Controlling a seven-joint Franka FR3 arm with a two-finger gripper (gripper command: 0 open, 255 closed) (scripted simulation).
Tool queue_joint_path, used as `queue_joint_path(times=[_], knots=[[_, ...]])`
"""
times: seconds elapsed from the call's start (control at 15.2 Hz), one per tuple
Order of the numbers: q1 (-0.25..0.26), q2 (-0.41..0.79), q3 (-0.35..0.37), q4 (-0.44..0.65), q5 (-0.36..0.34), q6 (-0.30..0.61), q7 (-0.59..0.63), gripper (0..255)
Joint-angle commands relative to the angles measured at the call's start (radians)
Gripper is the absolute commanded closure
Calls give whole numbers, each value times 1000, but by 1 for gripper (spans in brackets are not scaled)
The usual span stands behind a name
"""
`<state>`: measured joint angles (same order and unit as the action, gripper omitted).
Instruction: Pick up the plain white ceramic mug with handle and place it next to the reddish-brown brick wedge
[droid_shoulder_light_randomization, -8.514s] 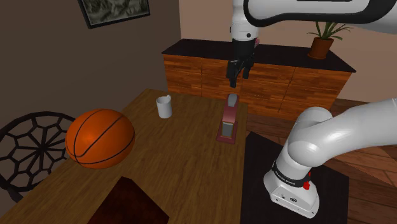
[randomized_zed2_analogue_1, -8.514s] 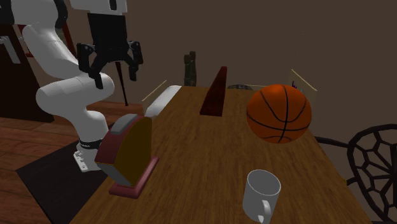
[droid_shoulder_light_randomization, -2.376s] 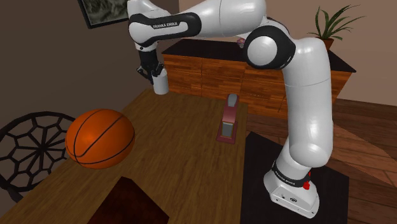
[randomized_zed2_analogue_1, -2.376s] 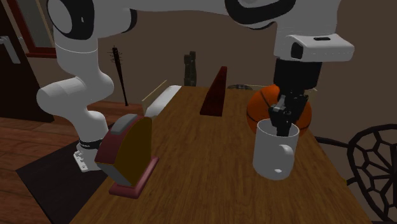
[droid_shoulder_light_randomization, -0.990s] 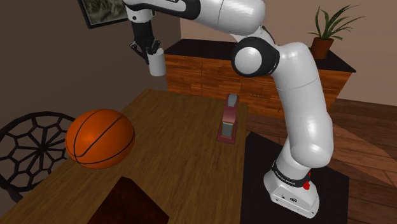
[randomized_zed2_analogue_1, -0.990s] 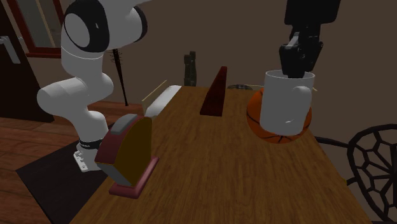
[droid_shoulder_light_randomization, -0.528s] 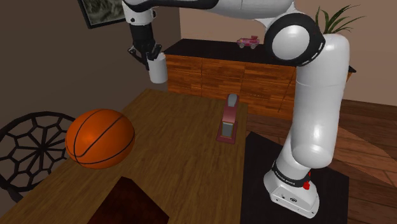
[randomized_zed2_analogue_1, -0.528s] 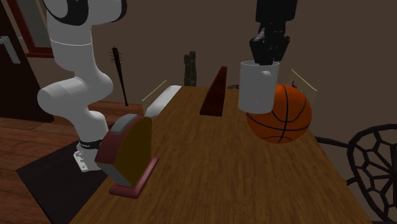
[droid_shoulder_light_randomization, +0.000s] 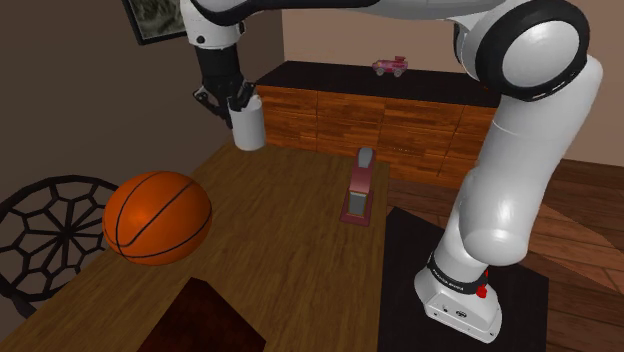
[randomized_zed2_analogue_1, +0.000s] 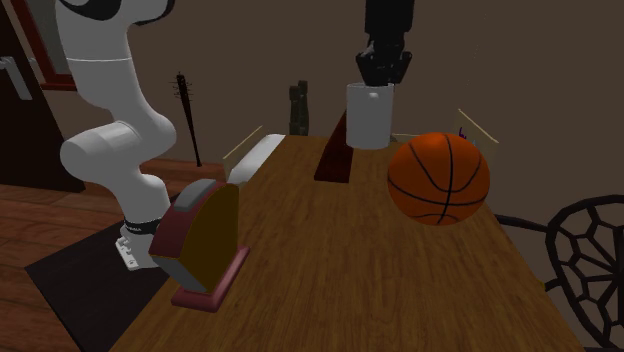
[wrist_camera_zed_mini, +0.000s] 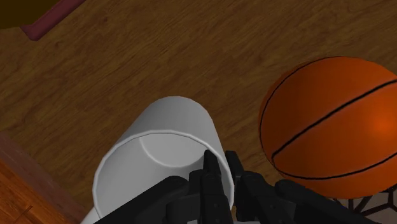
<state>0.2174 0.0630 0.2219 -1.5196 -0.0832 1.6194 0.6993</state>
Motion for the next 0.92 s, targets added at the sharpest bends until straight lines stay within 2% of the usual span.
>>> queue_joint_path(times=[0.0, 0.4, 0.86], knots=[[18, -46, 17, -60, 8, 13, 38, 255], [75, -142, 76, -168, 31, 20, 153, 255], [144, -212, 158, -234, 60, 12, 300, 255]])
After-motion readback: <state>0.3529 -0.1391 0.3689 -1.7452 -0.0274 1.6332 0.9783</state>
